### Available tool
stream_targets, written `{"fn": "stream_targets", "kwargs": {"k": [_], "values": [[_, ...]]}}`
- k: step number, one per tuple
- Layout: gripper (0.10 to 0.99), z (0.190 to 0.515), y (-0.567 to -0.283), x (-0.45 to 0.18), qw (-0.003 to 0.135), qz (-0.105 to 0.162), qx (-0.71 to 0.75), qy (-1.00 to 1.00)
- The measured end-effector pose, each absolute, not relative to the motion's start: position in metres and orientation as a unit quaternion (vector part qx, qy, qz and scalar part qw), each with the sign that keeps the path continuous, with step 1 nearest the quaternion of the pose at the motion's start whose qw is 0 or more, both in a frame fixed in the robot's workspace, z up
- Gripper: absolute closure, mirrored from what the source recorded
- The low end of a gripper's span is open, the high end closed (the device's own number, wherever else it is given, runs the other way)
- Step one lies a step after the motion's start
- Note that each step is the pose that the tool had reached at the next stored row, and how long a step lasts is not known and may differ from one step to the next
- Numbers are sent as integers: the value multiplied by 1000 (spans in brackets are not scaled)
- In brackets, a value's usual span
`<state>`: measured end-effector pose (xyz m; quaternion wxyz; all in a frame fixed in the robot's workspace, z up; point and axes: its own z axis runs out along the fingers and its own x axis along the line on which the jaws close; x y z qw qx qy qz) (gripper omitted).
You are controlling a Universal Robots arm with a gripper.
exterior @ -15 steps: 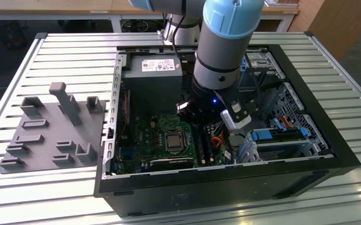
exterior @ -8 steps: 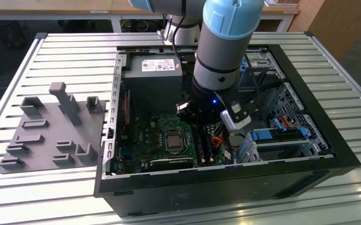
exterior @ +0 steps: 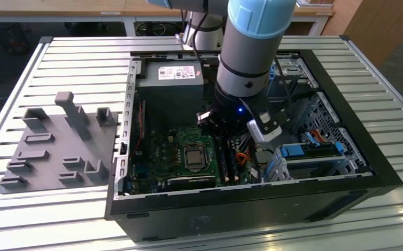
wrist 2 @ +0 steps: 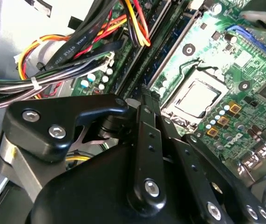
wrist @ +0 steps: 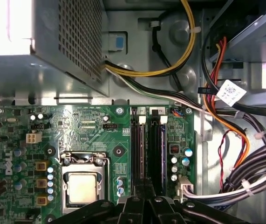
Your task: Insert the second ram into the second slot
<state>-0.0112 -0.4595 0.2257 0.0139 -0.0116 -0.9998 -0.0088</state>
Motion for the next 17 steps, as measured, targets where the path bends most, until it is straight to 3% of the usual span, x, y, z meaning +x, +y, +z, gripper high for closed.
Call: {"fn": "stream_targets", "kwargs": {"k": [17], "values": [[980,239,-459,-11,14,-9,-12,-1000]]}}
